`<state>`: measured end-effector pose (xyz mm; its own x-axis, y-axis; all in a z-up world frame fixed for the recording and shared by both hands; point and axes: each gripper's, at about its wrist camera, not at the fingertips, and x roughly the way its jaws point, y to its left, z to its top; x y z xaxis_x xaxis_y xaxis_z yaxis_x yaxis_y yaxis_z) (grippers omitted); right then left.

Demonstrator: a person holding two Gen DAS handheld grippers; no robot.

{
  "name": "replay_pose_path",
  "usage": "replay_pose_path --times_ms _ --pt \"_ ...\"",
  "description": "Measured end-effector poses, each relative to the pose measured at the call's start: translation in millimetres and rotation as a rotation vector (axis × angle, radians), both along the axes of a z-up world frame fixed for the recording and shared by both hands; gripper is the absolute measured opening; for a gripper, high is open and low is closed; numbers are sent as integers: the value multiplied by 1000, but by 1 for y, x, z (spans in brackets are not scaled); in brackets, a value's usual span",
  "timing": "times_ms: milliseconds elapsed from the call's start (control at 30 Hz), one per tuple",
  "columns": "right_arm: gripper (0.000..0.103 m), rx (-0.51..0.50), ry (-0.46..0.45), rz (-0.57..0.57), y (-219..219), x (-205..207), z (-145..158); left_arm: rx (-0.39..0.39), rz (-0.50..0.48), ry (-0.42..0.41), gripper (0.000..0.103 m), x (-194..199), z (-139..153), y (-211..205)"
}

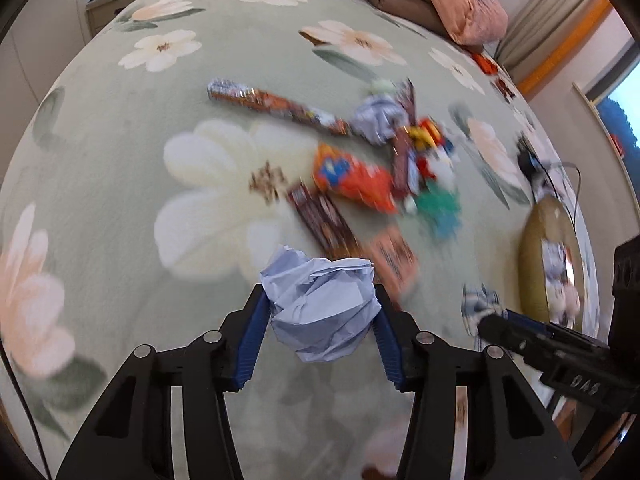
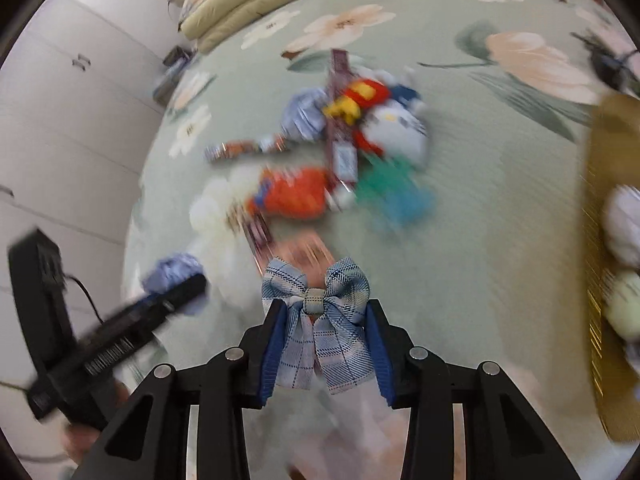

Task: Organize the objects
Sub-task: 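Carry the paper ball and bow over the golden plate and open both grippers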

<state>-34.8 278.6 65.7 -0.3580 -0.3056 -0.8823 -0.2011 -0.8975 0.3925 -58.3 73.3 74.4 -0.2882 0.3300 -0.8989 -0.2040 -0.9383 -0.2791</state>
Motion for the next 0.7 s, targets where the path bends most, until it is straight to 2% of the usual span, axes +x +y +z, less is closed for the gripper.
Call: replay_pose_path --times_ms 167,367,467,533,600,700 --pt "39 102 -93 8 11 60 -20 -44 -24 -30 48 39 -5 11" --pt "40 52 -158 -19 27 88 -59 -44 -12 -54 48 63 -8 17" --pt "49 -13 -160 -21 32 96 -55 -45 -23 -41 48 70 0 22" --pt "70 28 -150 -24 33 102 -45 -47 -28 -38 48 73 3 24" --pt "84 67 -135 -20 33 108 -39 -47 -28 -34 48 75 6 26" --pt "85 66 -140 13 28 107 -42 -51 -22 -35 48 79 5 26"
